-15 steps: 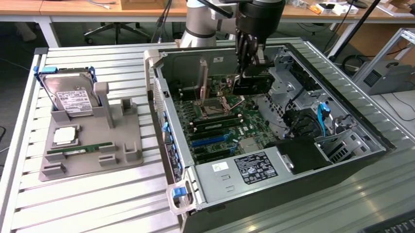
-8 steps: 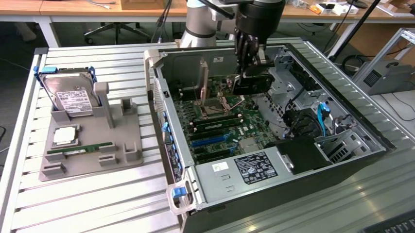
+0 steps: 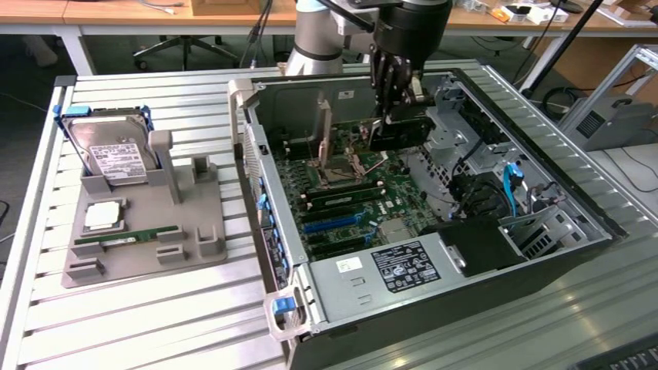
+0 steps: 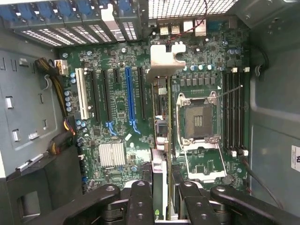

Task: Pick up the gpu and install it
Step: 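Insert the gpu into the slot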

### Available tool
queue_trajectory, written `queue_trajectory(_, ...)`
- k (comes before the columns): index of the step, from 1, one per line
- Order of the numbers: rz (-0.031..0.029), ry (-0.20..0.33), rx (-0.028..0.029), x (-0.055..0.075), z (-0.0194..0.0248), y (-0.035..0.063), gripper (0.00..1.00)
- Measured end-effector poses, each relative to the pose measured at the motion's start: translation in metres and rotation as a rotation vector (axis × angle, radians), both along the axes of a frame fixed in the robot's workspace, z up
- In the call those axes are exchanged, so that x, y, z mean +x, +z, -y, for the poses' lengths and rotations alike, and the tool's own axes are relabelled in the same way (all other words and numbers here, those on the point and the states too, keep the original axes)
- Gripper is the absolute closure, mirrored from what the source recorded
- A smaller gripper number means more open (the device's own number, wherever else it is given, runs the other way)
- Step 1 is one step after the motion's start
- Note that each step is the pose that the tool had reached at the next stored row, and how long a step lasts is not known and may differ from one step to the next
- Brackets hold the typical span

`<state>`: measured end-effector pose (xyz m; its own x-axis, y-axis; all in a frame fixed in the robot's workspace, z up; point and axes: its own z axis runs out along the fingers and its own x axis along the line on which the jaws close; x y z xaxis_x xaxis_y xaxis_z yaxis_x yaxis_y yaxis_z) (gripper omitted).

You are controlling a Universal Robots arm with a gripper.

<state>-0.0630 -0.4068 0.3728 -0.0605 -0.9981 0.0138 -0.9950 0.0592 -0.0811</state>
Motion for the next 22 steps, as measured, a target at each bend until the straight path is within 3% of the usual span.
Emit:
queue_trajectory(7,0.0001,0.053,-0.0016,0.0000,0.0000,-0.0004,0.73)
queue_trajectory(11,-0.0005,0.056,-0.0013,0.0000,0.0000,-0.0004,0.73)
queue_trajectory(12,-0.0039,0.056,-0.0012,0.0001,0.0000,-0.0005,0.73)
queue_trajectory(13,-0.0136,0.056,-0.0009,0.0000,0.0000,-0.0007,0.73)
queue_trajectory(16,-0.0495,0.056,0.0001,0.0000,0.0000,-0.0013,0.73)
queue_trajectory(17,-0.0539,0.056,0.0000,-0.0001,0.0000,-0.0012,0.73)
queue_trajectory(22,-0.0541,0.056,0.0001,-0.0002,0.0000,-0.0013,0.73)
